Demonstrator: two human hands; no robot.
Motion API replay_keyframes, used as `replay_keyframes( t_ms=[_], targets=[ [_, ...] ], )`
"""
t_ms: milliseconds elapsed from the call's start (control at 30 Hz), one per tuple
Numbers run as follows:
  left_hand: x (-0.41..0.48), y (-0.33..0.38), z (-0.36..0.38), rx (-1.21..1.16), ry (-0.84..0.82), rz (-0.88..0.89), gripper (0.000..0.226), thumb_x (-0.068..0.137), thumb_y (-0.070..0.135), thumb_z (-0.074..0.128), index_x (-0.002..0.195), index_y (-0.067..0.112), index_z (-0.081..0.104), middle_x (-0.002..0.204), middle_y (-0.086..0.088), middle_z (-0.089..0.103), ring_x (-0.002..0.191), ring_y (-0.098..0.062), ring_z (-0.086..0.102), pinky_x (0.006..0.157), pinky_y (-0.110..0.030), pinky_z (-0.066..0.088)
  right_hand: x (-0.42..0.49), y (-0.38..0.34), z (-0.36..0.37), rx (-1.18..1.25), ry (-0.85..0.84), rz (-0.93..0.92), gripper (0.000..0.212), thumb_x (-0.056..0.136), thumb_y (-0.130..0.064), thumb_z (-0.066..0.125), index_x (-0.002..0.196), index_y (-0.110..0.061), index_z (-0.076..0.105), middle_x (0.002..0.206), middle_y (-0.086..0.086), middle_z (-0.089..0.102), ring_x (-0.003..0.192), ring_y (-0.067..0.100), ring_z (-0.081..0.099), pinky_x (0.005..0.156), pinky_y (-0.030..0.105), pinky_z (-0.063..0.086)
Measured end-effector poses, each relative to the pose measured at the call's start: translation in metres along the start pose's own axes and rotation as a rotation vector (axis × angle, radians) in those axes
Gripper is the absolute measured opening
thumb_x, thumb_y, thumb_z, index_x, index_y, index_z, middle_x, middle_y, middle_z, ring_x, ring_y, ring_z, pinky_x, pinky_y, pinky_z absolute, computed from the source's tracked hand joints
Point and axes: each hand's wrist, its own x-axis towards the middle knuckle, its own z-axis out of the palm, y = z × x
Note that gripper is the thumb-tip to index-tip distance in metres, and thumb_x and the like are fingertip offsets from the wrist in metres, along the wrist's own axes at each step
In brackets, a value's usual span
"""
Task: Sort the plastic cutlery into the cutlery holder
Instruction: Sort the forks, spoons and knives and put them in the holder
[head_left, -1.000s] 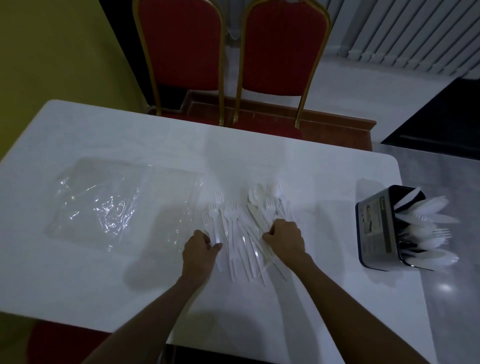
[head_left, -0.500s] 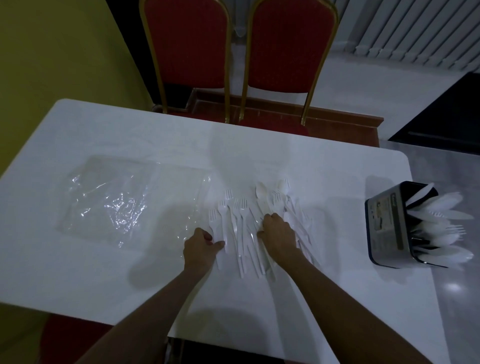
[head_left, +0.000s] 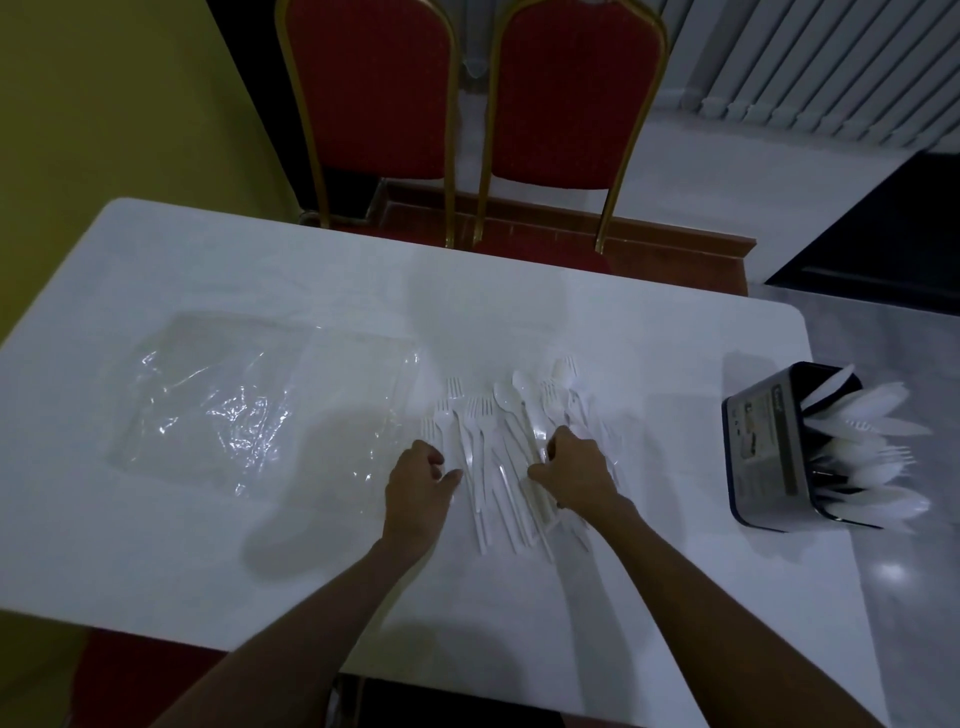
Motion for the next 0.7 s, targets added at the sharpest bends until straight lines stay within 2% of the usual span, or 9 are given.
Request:
replay_keyframes(
  t_ms=[133, 233, 300, 433, 600, 700],
  targets=[
    [-0.003, 0.018, 0.020, 0.020, -0.150, 0.131, 0.016, 0.085, 0.023, 0.068, 0.087, 0.008, 0.069, 0.079, -0.004, 0.069, 0.068, -0.009, 0.060, 0.066, -0.019, 0.046, 0.000, 0.007, -0.003, -0.005, 0.109, 0.019, 0.027, 0.081, -0.024, 0.072, 0.089, -0.011, 0.049, 0.077, 0.005, 0.057, 0.072, 0.025, 0.062, 0.075, 0.040, 0.058],
    [-0.004, 0.029, 0.037, 0.076, -0.260, 0.035, 0.029, 0.083, 0.036, 0.068, 0.078, 0.008, 0.066, 0.073, -0.006, 0.068, 0.064, -0.014, 0.063, 0.064, -0.025, 0.051, -0.002, 0.010, -0.004, -0.070, 0.070, 0.020, 0.032, 0.080, -0.032, 0.075, 0.087, -0.012, 0.051, 0.081, 0.004, 0.059, 0.071, 0.019, 0.060, 0.073, 0.030, 0.054],
    [-0.002, 0.029, 0.049, 0.147, -0.267, -0.017, 0.036, 0.079, 0.047, 0.069, 0.074, 0.012, 0.062, 0.075, -0.006, 0.068, 0.071, -0.018, 0.066, 0.067, -0.027, 0.051, -0.002, 0.011, -0.004, -0.105, 0.086, -0.004, 0.031, 0.081, -0.032, 0.075, 0.087, -0.012, 0.052, 0.082, 0.005, 0.060, 0.072, 0.019, 0.060, 0.074, 0.031, 0.055],
    [0.001, 0.025, 0.055, 0.223, -0.220, -0.042, 0.047, 0.072, 0.056, 0.070, 0.084, 0.011, 0.064, 0.086, -0.005, 0.067, 0.081, -0.021, 0.066, 0.071, -0.029, 0.052, 0.000, 0.006, -0.003, -0.148, 0.109, -0.097, 0.024, 0.085, -0.031, 0.069, 0.091, -0.012, 0.056, 0.084, 0.005, 0.063, 0.076, 0.020, 0.063, 0.075, 0.030, 0.056],
    [0.004, 0.025, 0.051, 0.269, -0.205, -0.096, 0.031, 0.075, 0.039, 0.071, 0.083, 0.009, 0.068, 0.085, -0.009, 0.068, 0.081, -0.023, 0.067, 0.075, -0.032, 0.056, 0.002, 0.008, 0.000, -0.265, 0.041, -0.081, 0.019, 0.087, -0.028, 0.065, 0.089, -0.009, 0.061, 0.082, 0.004, 0.059, 0.072, 0.018, 0.060, 0.068, 0.027, 0.051],
    [0.004, 0.027, 0.043, 0.268, -0.183, -0.119, 0.024, 0.074, 0.031, 0.068, 0.075, 0.007, 0.069, 0.072, -0.007, 0.068, 0.070, -0.021, 0.065, 0.064, -0.026, 0.051, 0.005, 0.007, -0.003, -0.228, 0.022, -0.066, 0.021, 0.083, -0.029, 0.066, 0.077, -0.009, 0.061, 0.070, 0.001, 0.054, 0.063, 0.016, 0.055, 0.063, 0.025, 0.050]
  ],
)
